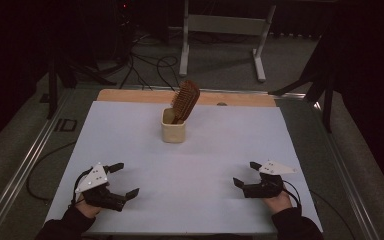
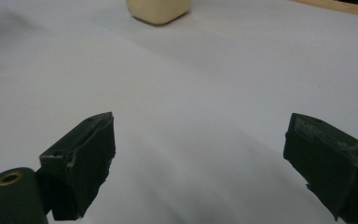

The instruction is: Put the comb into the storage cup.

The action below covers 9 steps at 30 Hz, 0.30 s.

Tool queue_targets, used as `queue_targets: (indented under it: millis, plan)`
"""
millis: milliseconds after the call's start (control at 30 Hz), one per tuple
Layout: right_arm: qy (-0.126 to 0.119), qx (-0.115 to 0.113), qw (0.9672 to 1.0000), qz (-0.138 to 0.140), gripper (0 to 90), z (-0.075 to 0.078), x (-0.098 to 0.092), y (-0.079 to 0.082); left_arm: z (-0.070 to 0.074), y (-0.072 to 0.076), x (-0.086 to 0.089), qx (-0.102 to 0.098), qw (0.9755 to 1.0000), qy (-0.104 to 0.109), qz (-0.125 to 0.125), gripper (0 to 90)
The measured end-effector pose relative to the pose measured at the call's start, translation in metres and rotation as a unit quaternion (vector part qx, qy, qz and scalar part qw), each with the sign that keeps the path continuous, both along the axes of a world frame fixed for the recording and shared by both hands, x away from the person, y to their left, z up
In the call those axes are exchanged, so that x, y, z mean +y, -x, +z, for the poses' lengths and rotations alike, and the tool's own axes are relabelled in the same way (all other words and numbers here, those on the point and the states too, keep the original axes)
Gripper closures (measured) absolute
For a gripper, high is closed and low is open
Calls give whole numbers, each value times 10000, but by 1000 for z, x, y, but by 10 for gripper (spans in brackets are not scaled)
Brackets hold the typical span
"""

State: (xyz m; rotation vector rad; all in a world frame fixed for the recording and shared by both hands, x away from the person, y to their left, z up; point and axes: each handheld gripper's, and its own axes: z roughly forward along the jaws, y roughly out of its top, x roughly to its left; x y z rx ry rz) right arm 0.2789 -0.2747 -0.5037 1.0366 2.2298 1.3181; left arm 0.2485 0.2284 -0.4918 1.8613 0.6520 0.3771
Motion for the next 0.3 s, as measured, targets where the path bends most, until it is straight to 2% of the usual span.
queue_targets:
  millis: [300]
  plan:
    - [76, -7, 9999, 79, 87, 1, 3, 2, 1, 1, 0, -20, 10000, -19, -5, 1]
